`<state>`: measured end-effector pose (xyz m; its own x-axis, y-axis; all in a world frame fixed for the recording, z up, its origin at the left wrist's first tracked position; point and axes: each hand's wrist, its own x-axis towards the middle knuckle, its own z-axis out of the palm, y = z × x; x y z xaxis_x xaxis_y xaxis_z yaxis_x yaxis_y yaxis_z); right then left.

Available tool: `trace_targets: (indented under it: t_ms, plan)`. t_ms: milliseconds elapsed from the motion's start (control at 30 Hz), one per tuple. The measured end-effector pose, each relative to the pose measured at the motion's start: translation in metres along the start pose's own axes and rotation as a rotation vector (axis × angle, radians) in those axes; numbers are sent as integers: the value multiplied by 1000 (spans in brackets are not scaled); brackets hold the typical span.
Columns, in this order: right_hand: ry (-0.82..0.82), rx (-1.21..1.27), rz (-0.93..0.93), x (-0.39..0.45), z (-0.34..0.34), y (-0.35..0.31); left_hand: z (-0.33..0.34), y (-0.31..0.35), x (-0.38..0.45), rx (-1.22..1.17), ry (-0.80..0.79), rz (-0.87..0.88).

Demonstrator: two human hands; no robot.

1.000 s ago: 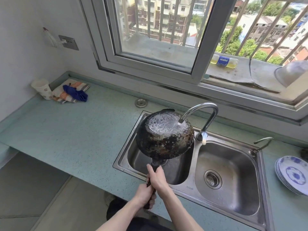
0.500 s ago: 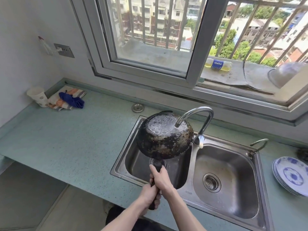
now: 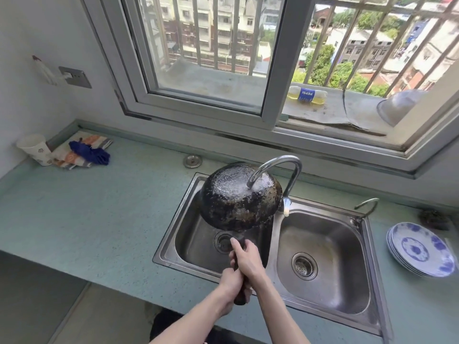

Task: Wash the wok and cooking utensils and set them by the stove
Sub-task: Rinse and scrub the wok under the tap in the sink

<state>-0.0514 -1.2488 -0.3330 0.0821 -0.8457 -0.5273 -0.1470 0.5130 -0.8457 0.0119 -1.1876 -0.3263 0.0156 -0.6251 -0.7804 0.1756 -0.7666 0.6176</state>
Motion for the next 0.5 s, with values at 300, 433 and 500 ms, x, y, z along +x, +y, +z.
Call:
trace_targets:
  t_ms: [300,433,500]
  plan:
    - [-20,33,24,-2,-7,5,6,0,-7,23,-9,9]
    - [-32,54,32,-14,3,9,-6,-7,-15,24,-4,-1]
    - [-35,34,28,-19,6,13,-10,-12,-18,31,-1,-2]
